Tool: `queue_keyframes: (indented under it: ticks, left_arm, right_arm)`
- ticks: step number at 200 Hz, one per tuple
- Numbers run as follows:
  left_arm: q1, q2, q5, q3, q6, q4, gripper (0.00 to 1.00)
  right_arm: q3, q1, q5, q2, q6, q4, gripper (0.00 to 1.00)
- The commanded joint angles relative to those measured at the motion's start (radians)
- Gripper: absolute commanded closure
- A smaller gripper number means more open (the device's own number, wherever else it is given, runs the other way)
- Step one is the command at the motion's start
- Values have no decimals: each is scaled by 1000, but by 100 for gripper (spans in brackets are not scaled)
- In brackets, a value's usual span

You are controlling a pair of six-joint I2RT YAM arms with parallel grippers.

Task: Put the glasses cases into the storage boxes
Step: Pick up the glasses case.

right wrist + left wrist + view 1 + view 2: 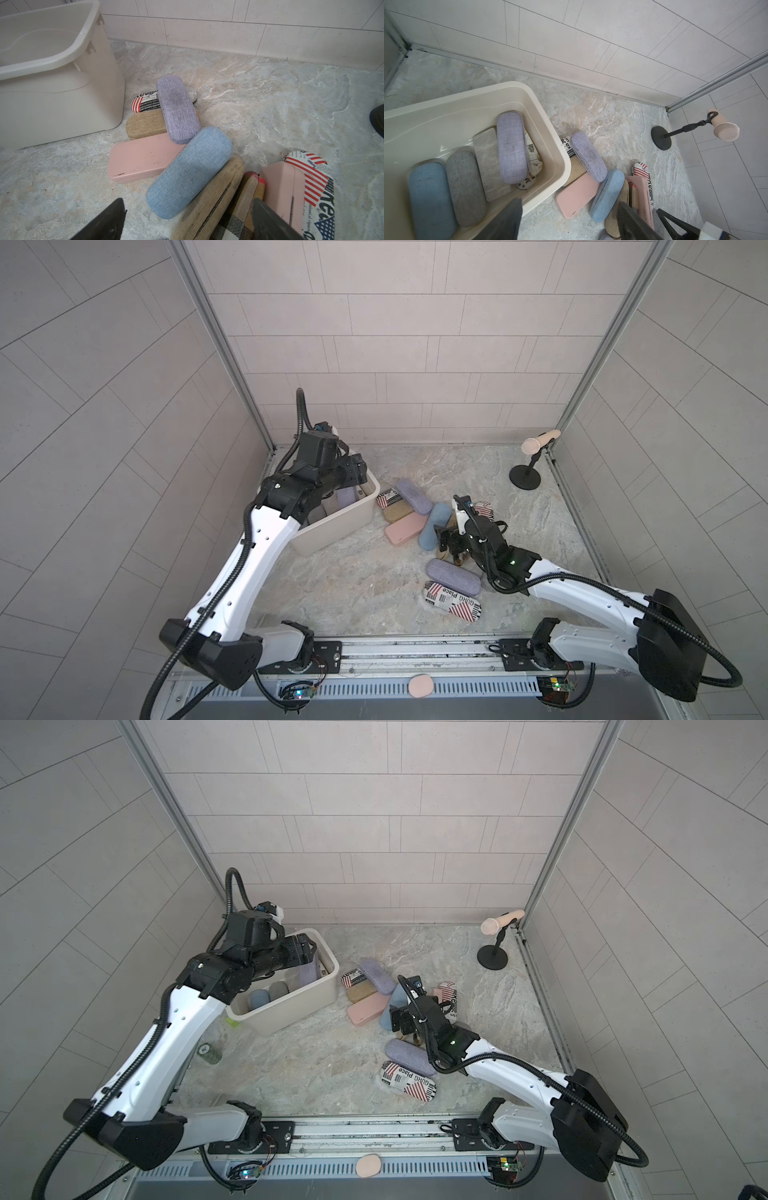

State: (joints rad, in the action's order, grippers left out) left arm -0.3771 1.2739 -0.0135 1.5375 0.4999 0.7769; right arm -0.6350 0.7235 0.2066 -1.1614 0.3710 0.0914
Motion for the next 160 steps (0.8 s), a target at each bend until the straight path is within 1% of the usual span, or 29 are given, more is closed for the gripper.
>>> queue_keyframes:
  ticks: [1,39,64,80,93,101,106,124,139,160]
  left_arm:
    - [-3,-3,54,14,3,91,22]
    - [-17,-2,63,3,13,87,22]
    - [-59,-7,106,-21,-4,75,23]
    - [-120,-17,160,-59,-15,56,23]
    - [-191,-28,229,-108,-36,30,23]
    - [-235,-29,265,-139,-52,17,23]
    - [-257,-28,279,-155,-57,14,23]
    - [-309,-17,294,-211,-63,-17,23]
    - [-344,-3,307,-249,-64,-57,22]
    - [-382,84,281,-263,-87,-102,21]
  right_arm:
    - [-9,-8,13,1,11,-14,4]
    - [-1,-21,-1,-9,19,-3,4]
    - [5,-26,0,-2,25,5,4]
    - [9,-38,6,4,34,1,4]
    - [9,-51,47,20,43,-18,4]
    - [10,-73,37,32,63,-10,4]
    - [42,-87,32,38,78,-12,4]
    - [45,-134,-2,49,136,-41,4]
    - [48,-146,12,47,147,-44,4]
    - [42,-157,31,21,155,-59,4]
